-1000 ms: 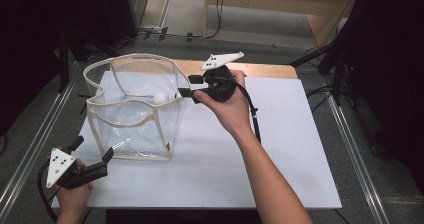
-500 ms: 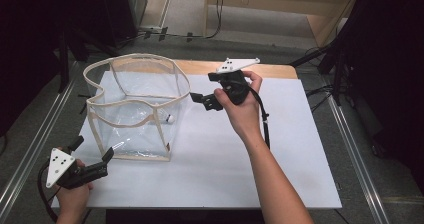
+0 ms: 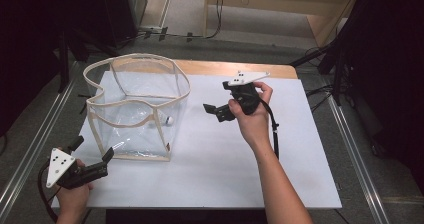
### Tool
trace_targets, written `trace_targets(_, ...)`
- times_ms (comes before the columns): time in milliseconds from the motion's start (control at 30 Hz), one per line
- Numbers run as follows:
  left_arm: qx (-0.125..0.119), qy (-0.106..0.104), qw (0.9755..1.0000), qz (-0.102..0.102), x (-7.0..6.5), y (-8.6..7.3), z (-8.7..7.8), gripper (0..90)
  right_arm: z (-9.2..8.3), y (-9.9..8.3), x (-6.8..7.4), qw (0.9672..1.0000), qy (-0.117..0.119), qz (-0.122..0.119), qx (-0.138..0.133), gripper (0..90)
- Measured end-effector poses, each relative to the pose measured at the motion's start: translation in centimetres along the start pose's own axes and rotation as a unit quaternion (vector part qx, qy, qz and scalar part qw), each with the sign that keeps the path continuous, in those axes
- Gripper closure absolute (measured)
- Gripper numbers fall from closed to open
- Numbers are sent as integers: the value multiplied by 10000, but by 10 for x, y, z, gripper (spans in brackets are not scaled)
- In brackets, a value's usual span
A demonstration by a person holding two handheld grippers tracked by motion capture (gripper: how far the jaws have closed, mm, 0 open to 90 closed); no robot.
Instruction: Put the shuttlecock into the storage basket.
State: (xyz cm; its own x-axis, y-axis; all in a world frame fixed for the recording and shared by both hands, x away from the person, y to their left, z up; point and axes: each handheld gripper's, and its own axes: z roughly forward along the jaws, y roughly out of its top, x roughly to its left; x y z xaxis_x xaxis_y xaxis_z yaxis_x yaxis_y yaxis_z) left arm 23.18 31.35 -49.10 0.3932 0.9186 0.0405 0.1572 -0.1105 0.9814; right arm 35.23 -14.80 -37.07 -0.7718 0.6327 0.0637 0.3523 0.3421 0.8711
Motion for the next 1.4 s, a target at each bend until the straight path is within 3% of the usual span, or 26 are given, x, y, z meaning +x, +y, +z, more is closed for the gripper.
trace_targets(600,-18,-27,10000,32,0,0,0,3,-6,-50,-10,9994,-208,258,-34,0)
trace_targets(1400,-46,-77,9999,92,-2,0,-1,3,-32,-107,-20,9972,-505,542,-141,0)
